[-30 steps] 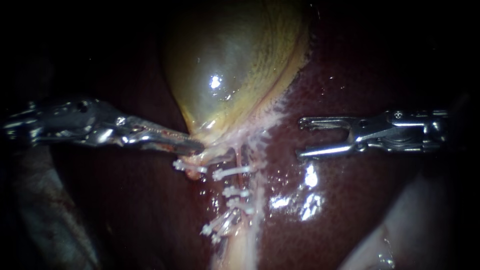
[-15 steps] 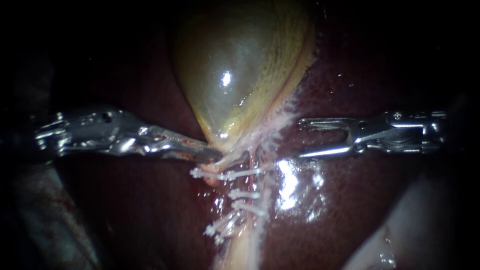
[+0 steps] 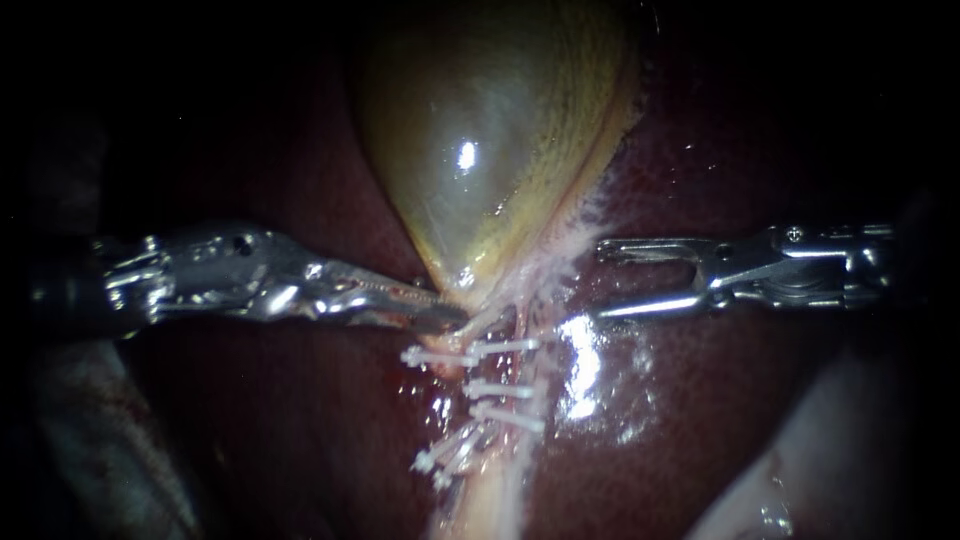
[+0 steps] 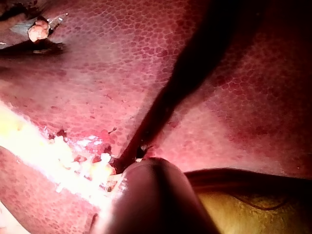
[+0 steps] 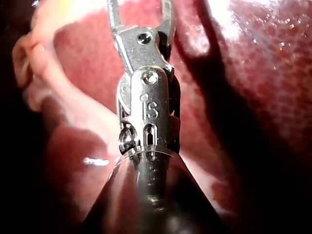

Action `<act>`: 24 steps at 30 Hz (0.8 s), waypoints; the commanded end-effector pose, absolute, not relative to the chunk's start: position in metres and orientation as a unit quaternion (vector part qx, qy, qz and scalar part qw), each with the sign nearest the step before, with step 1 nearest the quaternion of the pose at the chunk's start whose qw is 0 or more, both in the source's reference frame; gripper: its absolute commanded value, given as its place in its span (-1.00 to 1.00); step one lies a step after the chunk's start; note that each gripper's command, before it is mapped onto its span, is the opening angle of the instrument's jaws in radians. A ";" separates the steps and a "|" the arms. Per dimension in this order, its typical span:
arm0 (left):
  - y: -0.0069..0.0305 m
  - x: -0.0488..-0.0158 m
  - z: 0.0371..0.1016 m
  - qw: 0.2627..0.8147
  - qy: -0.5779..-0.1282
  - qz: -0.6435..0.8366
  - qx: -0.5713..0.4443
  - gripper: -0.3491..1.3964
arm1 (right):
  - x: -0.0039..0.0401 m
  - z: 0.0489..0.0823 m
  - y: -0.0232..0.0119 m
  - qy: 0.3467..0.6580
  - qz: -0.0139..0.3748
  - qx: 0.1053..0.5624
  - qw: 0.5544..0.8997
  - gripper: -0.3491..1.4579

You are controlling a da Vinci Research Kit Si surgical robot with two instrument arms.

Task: Going back third clip right tube

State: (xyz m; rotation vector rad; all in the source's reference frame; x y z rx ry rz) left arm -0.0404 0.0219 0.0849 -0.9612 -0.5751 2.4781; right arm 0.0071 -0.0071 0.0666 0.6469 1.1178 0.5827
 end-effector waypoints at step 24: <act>0.0218 -0.0406 0.0848 0.222 -0.209 0.888 -0.345 -1.00 | 0.0071 0.0667 -0.0072 0.513 0.267 0.297 0.759 -0.06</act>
